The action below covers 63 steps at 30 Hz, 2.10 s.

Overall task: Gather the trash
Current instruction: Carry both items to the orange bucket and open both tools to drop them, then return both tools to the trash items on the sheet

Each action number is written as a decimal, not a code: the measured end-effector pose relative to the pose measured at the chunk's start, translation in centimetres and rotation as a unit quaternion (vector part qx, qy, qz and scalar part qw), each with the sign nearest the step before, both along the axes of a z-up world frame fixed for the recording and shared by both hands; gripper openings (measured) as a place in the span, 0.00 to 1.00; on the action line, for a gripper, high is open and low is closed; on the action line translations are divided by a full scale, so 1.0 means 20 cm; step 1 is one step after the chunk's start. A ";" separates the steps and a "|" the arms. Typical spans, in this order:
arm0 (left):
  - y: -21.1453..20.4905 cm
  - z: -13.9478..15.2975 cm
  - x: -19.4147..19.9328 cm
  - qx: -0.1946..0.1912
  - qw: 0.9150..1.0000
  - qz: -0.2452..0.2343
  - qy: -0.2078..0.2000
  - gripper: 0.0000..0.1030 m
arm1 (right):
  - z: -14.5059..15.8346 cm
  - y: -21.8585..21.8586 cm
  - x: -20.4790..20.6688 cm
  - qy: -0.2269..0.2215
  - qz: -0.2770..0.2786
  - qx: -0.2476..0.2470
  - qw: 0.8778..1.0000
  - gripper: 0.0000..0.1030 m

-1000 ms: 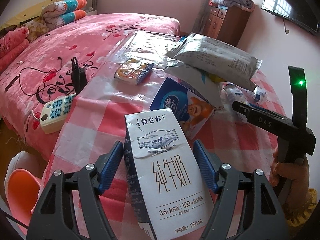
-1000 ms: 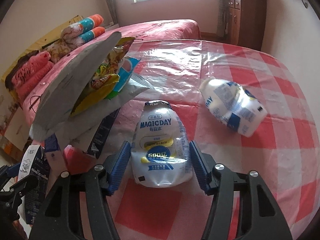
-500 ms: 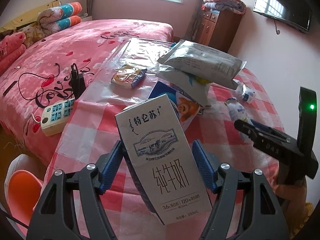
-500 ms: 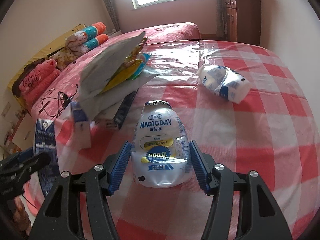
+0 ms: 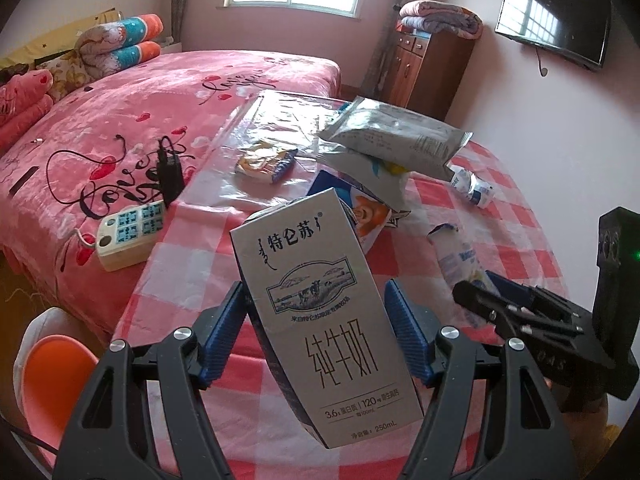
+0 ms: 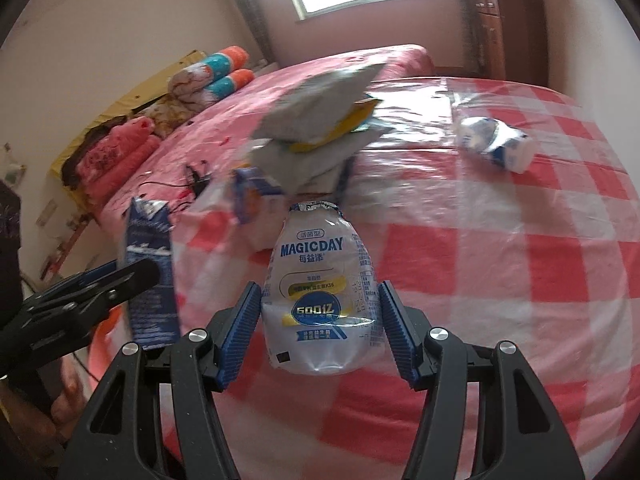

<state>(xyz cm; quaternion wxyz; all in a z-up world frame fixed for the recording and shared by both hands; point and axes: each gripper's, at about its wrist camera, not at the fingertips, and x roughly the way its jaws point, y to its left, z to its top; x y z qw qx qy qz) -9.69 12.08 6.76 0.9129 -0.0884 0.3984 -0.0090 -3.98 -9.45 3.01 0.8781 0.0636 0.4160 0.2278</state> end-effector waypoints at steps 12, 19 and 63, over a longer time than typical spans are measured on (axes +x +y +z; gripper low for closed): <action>0.26 0.10 -0.23 0.007 0.999 0.049 -0.022 0.69 | 0.08 0.35 -0.14 0.010 0.096 0.023 0.995 0.59; 0.49 0.12 -0.38 0.024 0.994 0.102 -0.020 0.69 | 0.11 0.66 -0.25 0.006 0.181 0.014 0.983 0.59; 0.88 -0.20 -0.62 0.073 0.978 0.193 0.026 0.80 | -0.01 0.84 -0.37 -0.030 0.163 0.048 0.985 0.90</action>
